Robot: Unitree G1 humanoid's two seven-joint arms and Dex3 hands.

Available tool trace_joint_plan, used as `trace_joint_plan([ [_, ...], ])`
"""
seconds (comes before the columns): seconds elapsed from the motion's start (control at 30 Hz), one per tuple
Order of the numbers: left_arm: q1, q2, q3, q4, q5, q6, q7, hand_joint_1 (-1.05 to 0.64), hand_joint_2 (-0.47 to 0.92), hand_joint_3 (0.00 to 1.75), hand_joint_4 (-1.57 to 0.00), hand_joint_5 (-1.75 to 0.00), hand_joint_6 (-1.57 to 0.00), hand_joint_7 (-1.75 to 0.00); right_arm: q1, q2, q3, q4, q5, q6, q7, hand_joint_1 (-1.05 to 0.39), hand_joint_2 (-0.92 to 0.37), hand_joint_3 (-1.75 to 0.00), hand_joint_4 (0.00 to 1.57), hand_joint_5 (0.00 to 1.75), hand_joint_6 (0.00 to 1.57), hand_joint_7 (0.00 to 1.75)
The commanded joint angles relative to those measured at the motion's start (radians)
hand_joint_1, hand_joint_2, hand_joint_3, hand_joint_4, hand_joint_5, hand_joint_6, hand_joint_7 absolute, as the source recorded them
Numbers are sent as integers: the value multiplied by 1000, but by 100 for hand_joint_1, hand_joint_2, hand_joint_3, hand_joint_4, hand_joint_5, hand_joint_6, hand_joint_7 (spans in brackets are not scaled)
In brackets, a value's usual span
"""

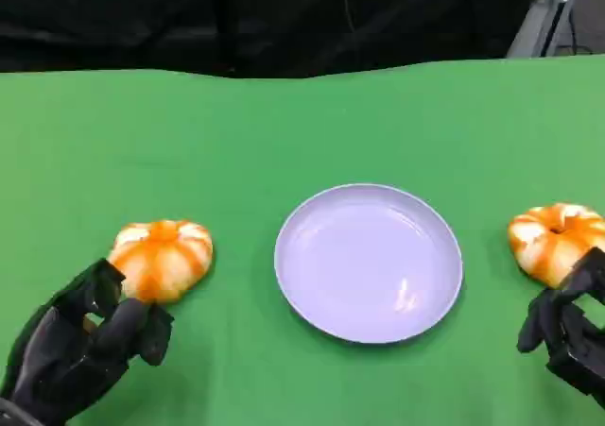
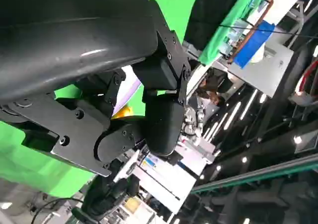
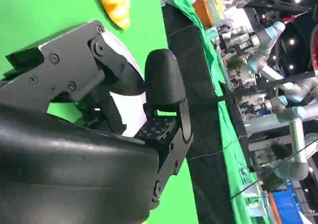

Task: Grasp the bread from the table and place it into the plate.

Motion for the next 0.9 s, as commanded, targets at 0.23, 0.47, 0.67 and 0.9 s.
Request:
trace_joint_plan([
  [0.23, 5, 25, -2, -72, -35, 65, 68, -13, 61, 110, -85, -175, -88, -150, -12, -11, -4, -30, 19, 42, -23, -7, -67, -102, 78, 175, 68, 156],
  [0.47, 2, 23, -9, -75, -28, 45, 71, -10, 56, 119, -87, -175, -89, -152, -16, -10, -6, -32, 14, 43, -31, -6, -63, -109, 79, 175, 70, 156],
  [0.67, 67, -55, -67, -146, 302, -474, 285, -14, 49, 105, -72, -147, -80, -112, -9, -8, -5, -40, 20, 50, -35, -7, -61, -110, 80, 175, 70, 155],
  [0.9, 81, 60, -173, -156, 911, -879, 646, -63, 92, 24, -48, -18, -62, -2, -11, -10, -8, -21, 19, 36, -21, -8, -59, -112, 81, 175, 72, 154],
])
